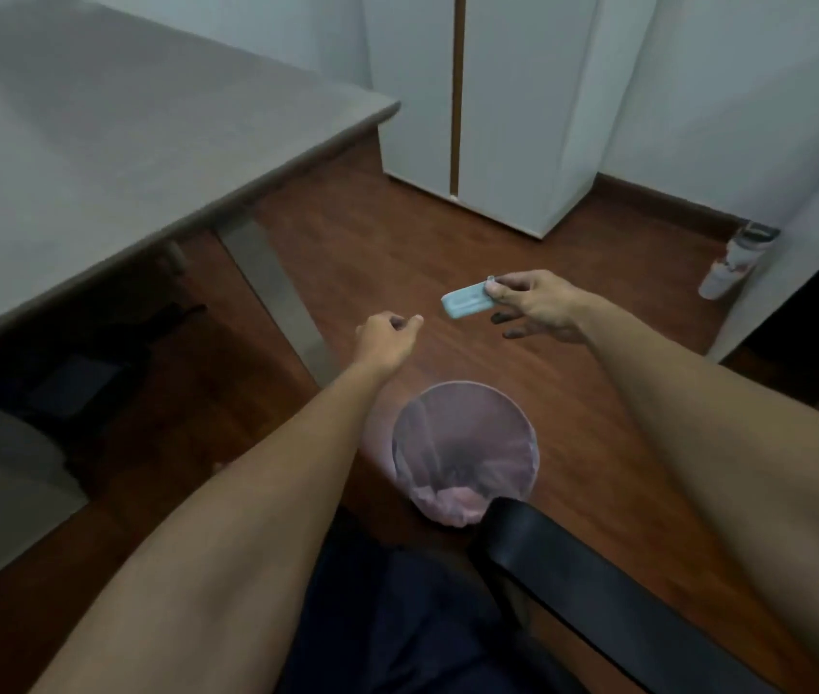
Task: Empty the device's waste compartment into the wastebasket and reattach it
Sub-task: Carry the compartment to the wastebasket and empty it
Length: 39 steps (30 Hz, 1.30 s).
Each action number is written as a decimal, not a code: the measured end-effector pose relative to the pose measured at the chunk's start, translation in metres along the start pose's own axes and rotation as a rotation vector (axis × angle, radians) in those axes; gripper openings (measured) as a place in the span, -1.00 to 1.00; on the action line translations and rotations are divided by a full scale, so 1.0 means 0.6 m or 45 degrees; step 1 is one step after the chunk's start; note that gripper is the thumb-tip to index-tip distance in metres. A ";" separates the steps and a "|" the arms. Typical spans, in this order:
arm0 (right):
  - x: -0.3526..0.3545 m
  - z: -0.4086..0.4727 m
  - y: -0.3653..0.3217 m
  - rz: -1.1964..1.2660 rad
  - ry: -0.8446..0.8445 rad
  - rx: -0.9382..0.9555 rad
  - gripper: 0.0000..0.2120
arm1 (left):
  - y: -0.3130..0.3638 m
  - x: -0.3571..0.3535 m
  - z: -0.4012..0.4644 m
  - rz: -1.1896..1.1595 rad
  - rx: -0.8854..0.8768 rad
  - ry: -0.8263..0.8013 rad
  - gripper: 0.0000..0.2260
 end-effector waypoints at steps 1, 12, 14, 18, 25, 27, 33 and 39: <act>-0.003 0.008 0.022 -0.004 -0.012 -0.027 -0.60 | -0.017 -0.015 0.003 0.007 0.027 -0.016 -0.62; -0.077 0.100 0.282 -0.145 -0.094 -0.319 -0.60 | -0.219 -0.162 0.034 0.195 0.296 -0.128 -0.46; -0.092 0.111 0.320 -0.198 -0.117 -0.366 -0.55 | -0.251 -0.180 0.036 0.199 0.349 -0.106 -0.46; -0.119 0.124 0.368 -0.377 -0.146 -0.409 -0.60 | -0.302 -0.202 0.034 0.124 0.466 -0.094 -0.51; -0.153 0.164 0.386 -1.114 -0.277 -0.396 -0.59 | -0.348 -0.222 0.023 -0.036 0.546 -0.095 -0.58; -0.169 0.177 0.386 -1.271 -0.280 -0.408 -0.50 | -0.352 -0.223 0.025 -0.063 0.571 -0.077 -0.58; -0.210 0.204 0.377 -1.442 -0.315 -0.418 -0.47 | -0.344 -0.225 0.018 -0.126 0.595 -0.045 -0.58; -0.229 0.211 0.360 -1.599 -0.291 -0.359 -0.48 | -0.351 -0.229 0.016 -0.167 0.594 -0.036 -0.56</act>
Point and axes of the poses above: each hand's wrist, its own z-axis towards the middle knuckle, its own x-axis out of the back of the hand, y = z × x, the point moved 2 cm from there along z, towards the middle knuckle, and after that the axes turned 2 degrees about -z, right-handed, at the moved point
